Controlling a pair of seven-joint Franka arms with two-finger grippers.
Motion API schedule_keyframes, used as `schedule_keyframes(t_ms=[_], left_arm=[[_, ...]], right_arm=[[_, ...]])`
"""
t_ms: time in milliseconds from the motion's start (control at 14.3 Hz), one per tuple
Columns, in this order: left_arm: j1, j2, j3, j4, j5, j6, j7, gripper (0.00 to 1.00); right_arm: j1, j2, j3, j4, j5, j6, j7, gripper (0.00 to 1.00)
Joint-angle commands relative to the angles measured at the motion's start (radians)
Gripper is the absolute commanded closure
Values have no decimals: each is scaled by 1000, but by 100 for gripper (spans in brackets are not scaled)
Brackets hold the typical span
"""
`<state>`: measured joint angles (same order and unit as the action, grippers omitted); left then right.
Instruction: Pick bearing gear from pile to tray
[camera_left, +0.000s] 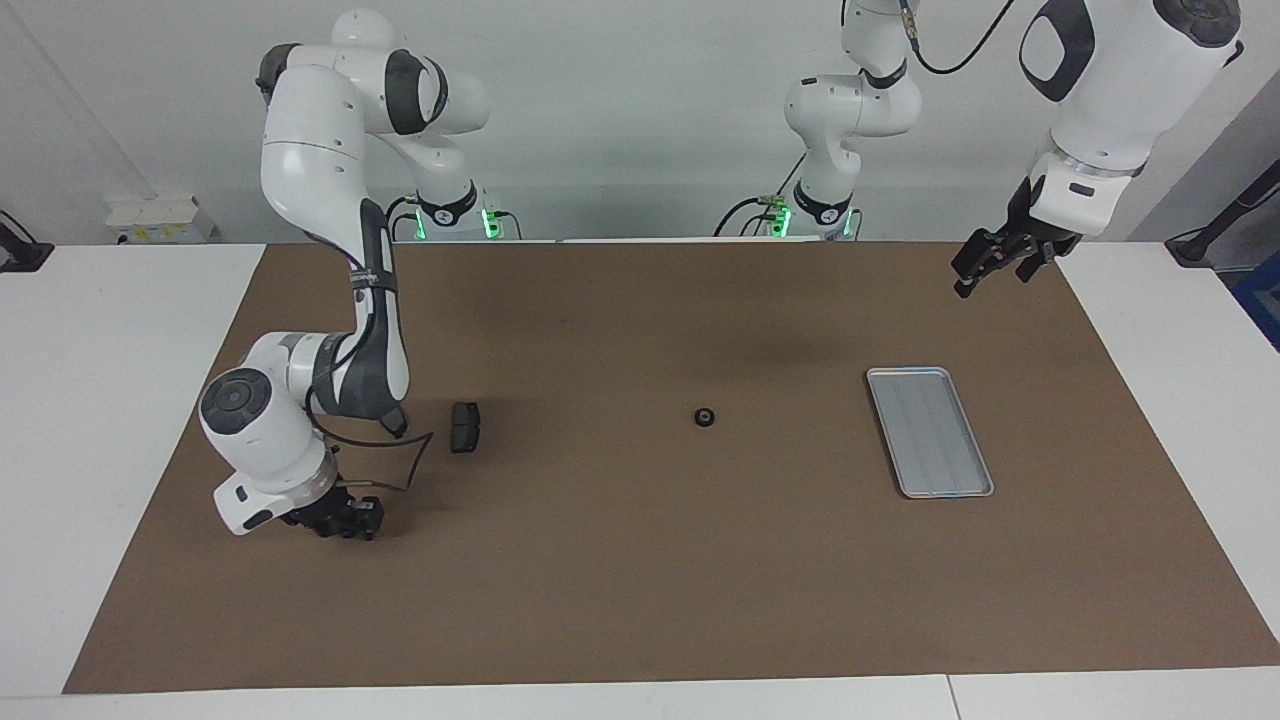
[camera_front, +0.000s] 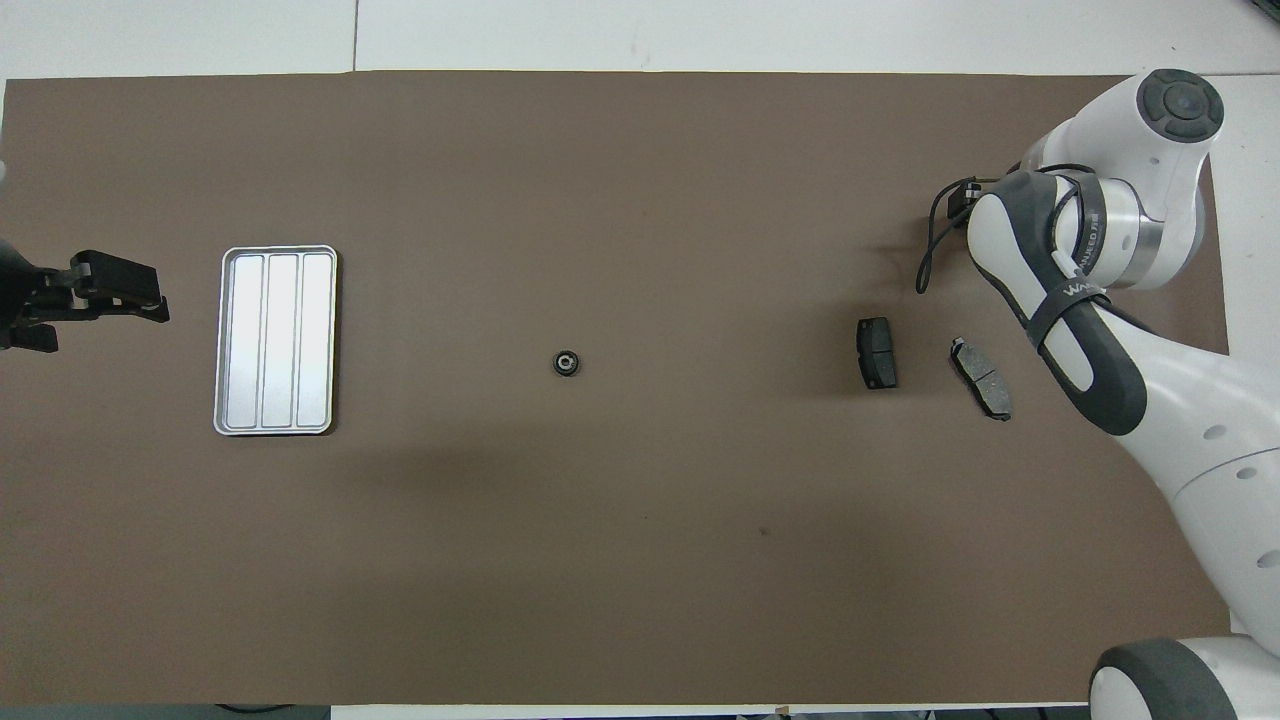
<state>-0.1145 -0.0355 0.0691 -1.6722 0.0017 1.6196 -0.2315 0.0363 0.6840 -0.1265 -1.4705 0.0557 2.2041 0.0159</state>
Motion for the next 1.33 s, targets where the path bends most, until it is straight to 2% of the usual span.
schedule_keyframes(t_ms=[0,70,279,489,559,768,838,977,1117,1257], left_arm=[[-1,-30,-2,-27,-16,-17,8,0],[-1,-30,-6,-29,-16,-17,8,0],[-11,-30,-15,-38,-17,0,-29,0],[-97,-23,-17,-78,-25,78,-164,0],[-137,-5,-17,-83,-37,112,-201,0],[-236,118,-15,-77,-75,265,-291,0],[-272,167,-14,-74,-75,314,-325,0],[-303,219,-15,-75,-77,373,-344,0],[-391,349,-11,-22,-74,426,-466,0],[-443,445,-11,-11,-68,523,-550,0]], right_arm=[[-13,15,7,25,9,-14,13,43],[-15,15,7,25,9,-14,13,57],[-16,14,8,24,9,-15,13,72],[-16,14,8,19,10,-17,12,96],[-16,14,8,18,10,-15,12,100],[-24,11,10,19,7,-20,12,100],[-26,11,10,25,4,-45,12,100],[-24,-6,13,45,4,-101,10,100],[-12,-46,13,74,9,-202,10,100],[-6,-89,14,101,9,-294,13,100]])
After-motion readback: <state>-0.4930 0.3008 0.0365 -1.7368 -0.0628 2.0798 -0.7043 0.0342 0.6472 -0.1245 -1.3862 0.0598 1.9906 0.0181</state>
